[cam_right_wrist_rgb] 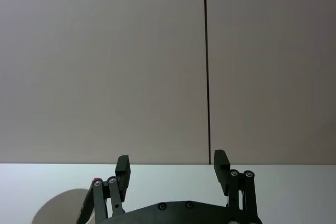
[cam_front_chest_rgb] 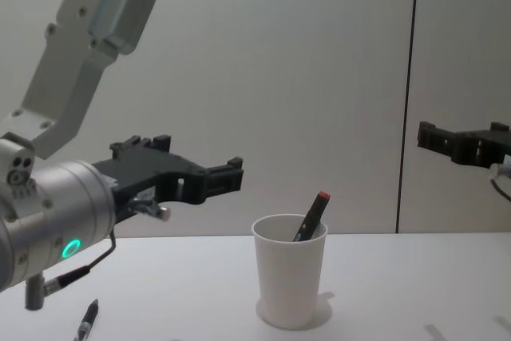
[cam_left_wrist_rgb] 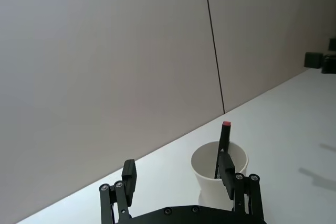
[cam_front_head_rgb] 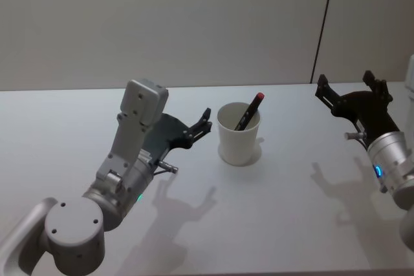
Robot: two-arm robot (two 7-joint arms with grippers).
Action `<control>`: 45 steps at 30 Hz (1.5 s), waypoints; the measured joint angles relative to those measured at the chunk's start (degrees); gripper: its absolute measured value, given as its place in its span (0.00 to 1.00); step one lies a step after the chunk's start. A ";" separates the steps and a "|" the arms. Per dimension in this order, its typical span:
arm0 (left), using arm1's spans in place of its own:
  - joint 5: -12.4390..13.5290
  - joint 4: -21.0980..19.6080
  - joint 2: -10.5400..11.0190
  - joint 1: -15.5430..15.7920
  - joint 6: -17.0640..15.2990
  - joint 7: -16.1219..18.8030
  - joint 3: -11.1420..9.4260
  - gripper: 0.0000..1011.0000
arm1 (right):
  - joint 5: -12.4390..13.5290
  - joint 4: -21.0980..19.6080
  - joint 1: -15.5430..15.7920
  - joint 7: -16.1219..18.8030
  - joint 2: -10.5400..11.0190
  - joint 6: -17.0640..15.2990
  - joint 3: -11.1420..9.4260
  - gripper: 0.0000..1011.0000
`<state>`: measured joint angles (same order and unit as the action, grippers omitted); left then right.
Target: Place the pen into the pen holder.
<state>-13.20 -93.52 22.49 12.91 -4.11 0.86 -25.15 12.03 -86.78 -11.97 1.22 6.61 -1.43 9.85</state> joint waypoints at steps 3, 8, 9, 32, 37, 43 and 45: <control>-0.89 -0.02 0.24 -0.24 -0.96 0.59 0.38 0.99 | 0.02 -0.05 0.07 -0.05 0.02 -0.03 -0.01 0.99; -2.60 0.04 0.50 -0.54 -2.52 1.44 1.00 0.99 | 0.06 -0.11 0.14 -0.12 0.05 -0.06 -0.05 0.99; -3.28 0.13 0.56 -0.62 -3.06 1.78 1.19 0.99 | 0.06 -0.11 0.15 -0.13 0.05 -0.07 -0.05 0.99; -11.97 3.83 0.76 -1.00 -11.75 7.01 4.17 0.99 | 0.08 -0.21 0.28 -0.24 0.12 -0.08 -0.09 0.99; -12.77 4.75 0.64 -0.80 -13.16 7.64 4.57 0.99 | 0.08 -0.21 0.28 -0.24 0.12 -0.08 -0.08 0.99; -13.25 6.06 0.44 -0.41 -15.06 8.28 5.03 0.99 | 0.08 -0.21 0.28 -0.23 0.12 -0.08 -0.08 0.99; -13.33 6.47 0.38 -0.31 -15.53 8.41 5.12 0.99 | 0.08 -0.21 0.28 -0.24 0.12 -0.08 -0.08 0.99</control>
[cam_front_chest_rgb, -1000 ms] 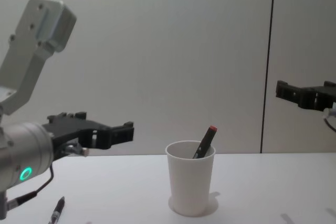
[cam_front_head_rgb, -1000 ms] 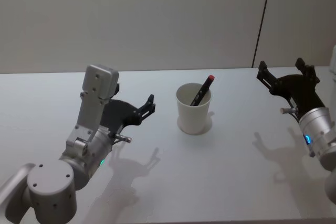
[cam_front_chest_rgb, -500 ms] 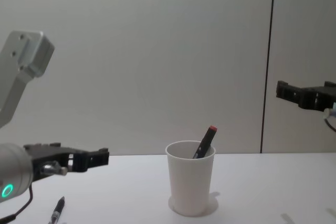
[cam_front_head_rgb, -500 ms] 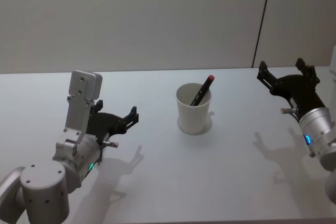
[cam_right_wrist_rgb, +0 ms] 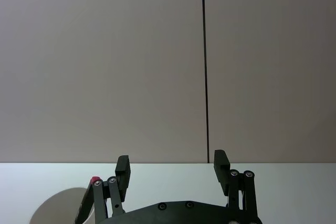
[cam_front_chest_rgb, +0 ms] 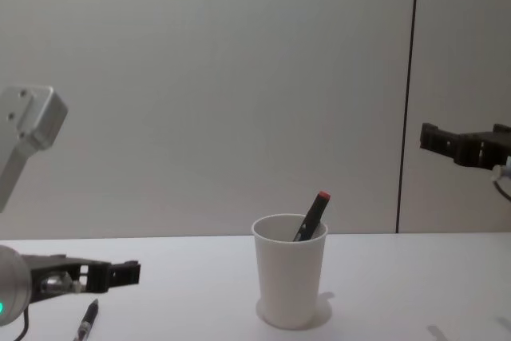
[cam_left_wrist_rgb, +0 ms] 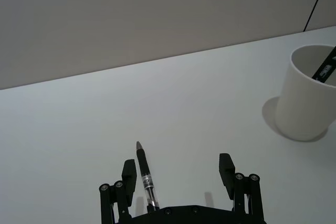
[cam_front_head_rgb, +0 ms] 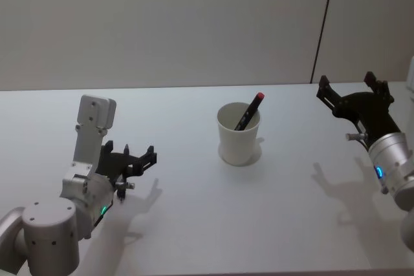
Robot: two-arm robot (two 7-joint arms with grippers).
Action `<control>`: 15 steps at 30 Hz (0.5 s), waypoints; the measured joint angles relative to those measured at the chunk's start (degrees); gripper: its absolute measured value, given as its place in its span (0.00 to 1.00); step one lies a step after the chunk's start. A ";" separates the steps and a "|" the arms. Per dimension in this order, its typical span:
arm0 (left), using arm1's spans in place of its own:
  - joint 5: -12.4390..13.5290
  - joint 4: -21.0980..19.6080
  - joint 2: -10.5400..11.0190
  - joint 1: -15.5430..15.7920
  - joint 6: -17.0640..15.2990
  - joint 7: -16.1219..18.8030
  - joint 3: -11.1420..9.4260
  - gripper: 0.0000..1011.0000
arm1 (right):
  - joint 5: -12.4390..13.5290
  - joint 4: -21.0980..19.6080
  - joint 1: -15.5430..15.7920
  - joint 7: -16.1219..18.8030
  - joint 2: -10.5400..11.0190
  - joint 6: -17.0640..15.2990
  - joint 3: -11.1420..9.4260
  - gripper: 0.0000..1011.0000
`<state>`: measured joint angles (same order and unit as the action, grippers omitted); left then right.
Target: Place the pen into the pen holder.
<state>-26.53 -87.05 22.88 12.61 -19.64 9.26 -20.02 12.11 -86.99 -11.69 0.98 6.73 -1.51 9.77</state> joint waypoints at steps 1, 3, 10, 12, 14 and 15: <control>-0.08 0.35 -0.06 0.06 -0.46 0.15 0.09 0.99 | 0.00 0.00 0.00 0.00 0.00 0.00 0.00 0.99; -0.13 0.72 -0.11 0.13 -0.78 0.25 0.17 0.99 | 0.00 0.00 0.00 0.00 0.00 0.00 0.00 0.99; -0.53 2.61 -0.37 0.38 -2.18 0.44 0.53 0.99 | 0.00 0.00 0.00 0.00 0.00 0.00 0.00 0.99; -0.63 3.07 -0.42 0.44 -2.46 0.44 0.61 0.99 | 0.00 0.00 0.00 0.00 0.00 0.00 0.00 0.99; -0.77 3.67 -0.49 0.54 -2.77 0.42 0.73 0.99 | 0.00 0.01 0.00 0.00 0.00 0.00 0.00 0.99; -0.82 3.94 -0.52 0.59 -2.91 0.38 0.78 0.99 | 0.00 0.01 0.00 0.00 0.00 0.00 0.00 0.99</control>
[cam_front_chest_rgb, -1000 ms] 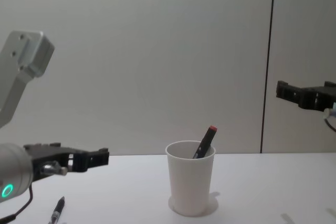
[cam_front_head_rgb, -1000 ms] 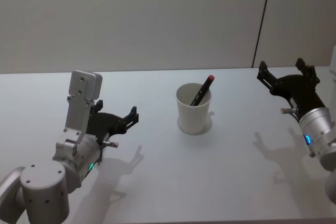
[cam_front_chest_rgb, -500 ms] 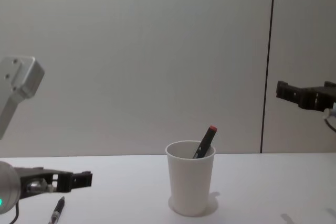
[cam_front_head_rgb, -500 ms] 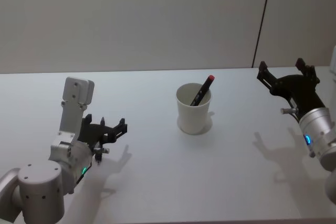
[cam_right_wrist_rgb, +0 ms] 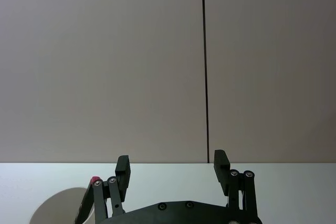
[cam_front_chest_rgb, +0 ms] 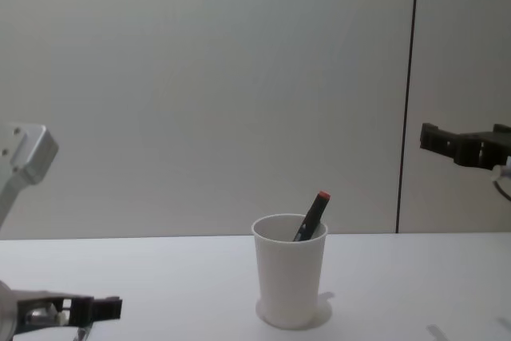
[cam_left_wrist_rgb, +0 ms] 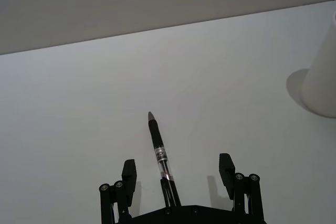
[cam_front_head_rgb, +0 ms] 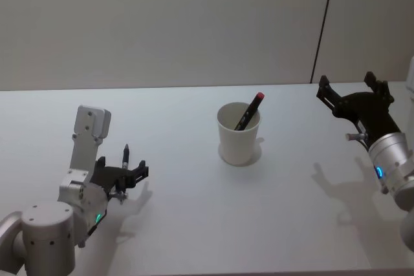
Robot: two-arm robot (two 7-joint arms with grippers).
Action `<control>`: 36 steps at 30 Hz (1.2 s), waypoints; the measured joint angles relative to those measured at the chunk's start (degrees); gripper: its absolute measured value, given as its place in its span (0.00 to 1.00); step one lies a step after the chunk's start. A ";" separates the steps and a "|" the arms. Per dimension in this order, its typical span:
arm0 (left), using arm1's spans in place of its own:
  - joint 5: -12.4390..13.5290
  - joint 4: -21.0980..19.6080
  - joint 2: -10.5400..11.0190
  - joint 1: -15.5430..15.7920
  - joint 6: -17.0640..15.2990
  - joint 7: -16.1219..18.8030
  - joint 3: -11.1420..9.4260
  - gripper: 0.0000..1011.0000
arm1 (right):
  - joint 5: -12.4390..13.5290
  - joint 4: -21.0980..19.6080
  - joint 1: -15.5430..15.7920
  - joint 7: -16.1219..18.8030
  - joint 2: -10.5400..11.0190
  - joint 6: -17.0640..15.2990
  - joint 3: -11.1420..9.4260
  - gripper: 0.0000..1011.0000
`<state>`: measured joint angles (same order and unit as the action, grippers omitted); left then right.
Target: Place the pen into the pen holder.
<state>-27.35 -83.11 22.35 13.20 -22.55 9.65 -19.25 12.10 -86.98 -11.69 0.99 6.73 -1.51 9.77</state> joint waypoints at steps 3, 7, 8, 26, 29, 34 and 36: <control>-0.21 1.13 -0.16 0.27 -0.44 -0.32 0.16 0.99 | 0.00 0.00 0.00 0.00 0.00 -0.01 0.00 0.99; -0.36 2.32 -0.36 0.58 -0.78 -0.88 0.28 0.99 | 0.00 0.00 0.00 0.00 0.00 0.00 0.00 0.99; -0.38 2.55 -0.40 0.66 -0.85 -0.98 0.31 0.99 | 0.00 0.00 0.00 0.00 0.00 -0.01 0.00 0.99; 0.13 7.83 -1.46 2.46 -1.53 -3.60 0.68 0.72 | 0.00 0.00 0.00 0.00 0.00 0.00 0.00 0.99; 0.31 8.75 -1.64 2.71 -1.46 -4.03 0.75 0.61 | 0.00 0.00 0.00 0.00 0.00 0.00 0.00 0.99; 0.51 9.47 -1.81 2.91 -1.37 -4.22 0.83 0.45 | 0.00 0.00 0.00 0.00 0.00 0.00 0.00 0.99; 0.63 9.74 -1.89 2.99 -1.33 -4.25 0.85 0.38 | 0.00 0.00 0.00 0.00 0.00 0.00 0.00 0.99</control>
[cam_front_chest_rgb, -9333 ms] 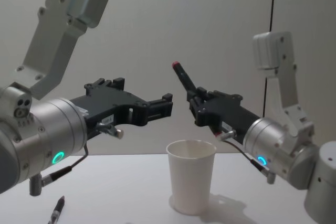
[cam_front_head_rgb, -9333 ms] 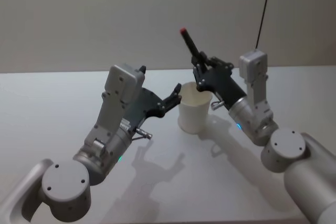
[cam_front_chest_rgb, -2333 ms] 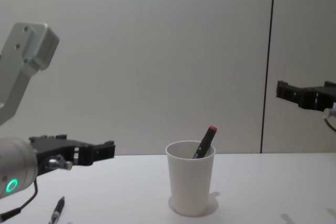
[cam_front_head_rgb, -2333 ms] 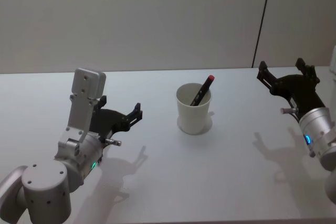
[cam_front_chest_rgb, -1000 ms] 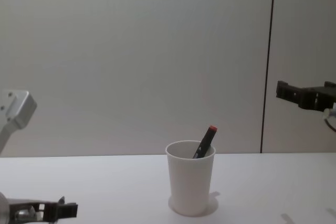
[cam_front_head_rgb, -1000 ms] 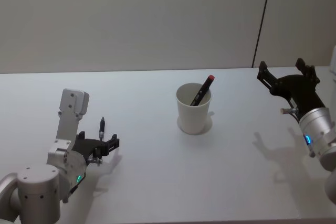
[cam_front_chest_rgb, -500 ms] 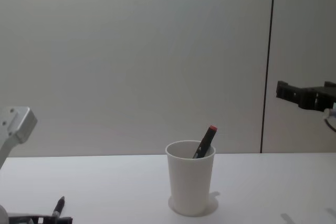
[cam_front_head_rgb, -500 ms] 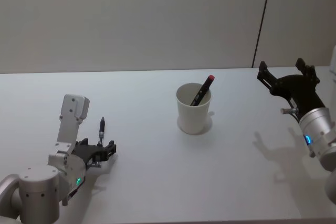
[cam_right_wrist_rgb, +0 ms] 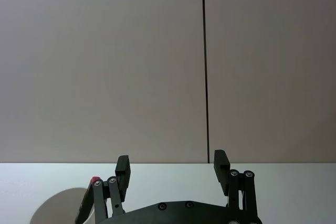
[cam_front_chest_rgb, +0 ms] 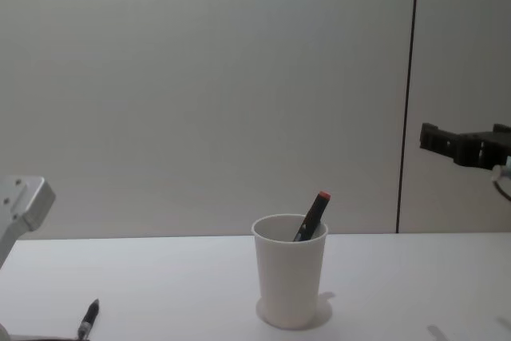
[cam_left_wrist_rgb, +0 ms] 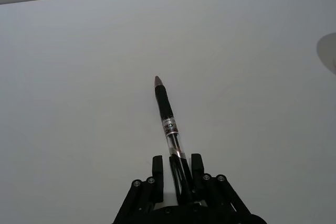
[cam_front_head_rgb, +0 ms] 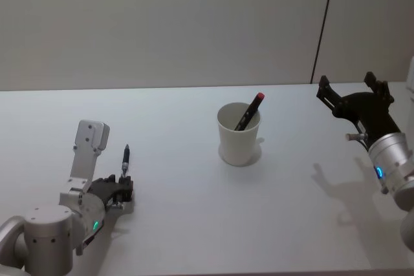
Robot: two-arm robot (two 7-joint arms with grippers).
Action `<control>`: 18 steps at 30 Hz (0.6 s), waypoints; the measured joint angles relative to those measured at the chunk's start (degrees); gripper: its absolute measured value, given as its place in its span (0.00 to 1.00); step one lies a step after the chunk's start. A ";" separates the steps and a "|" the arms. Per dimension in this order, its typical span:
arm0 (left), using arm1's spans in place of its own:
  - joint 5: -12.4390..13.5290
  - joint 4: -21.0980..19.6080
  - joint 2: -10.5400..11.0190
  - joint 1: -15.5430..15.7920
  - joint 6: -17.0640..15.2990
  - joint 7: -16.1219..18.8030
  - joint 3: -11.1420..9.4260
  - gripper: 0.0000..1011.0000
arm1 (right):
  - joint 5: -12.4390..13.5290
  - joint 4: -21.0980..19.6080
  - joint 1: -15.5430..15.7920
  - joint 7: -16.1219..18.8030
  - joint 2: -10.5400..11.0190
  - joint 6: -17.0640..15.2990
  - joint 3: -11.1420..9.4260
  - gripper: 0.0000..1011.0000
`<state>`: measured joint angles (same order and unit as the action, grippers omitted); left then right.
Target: Place the pen into the pen holder.
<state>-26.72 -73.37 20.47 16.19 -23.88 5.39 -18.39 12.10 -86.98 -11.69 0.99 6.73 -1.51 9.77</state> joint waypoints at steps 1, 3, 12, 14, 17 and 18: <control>0.07 0.06 -0.02 0.01 0.02 0.00 0.01 0.35 | 0.00 0.00 0.00 0.00 0.00 0.00 0.00 0.99; 0.19 0.23 -0.09 0.04 0.08 -0.01 0.01 0.31 | 0.00 0.00 0.00 0.00 0.00 0.00 0.00 0.99; 0.74 0.56 -0.41 0.09 0.09 0.20 0.00 0.17 | 0.00 0.00 0.00 0.00 0.00 0.00 0.00 0.99; 0.83 0.58 -0.47 0.10 0.07 0.27 -0.01 0.17 | 0.00 0.00 0.00 0.00 0.00 0.00 0.00 0.99; 1.09 0.60 -0.59 0.10 0.06 0.42 -0.04 0.17 | 0.00 0.00 0.00 0.00 0.00 0.00 0.00 0.99; 1.15 0.60 -0.60 0.09 0.06 0.45 -0.05 0.17 | 0.00 0.00 0.00 0.00 0.00 0.00 0.00 0.99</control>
<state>-25.58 -72.78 19.86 16.28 -23.82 5.84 -18.44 12.10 -86.98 -11.69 0.99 6.73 -1.51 9.77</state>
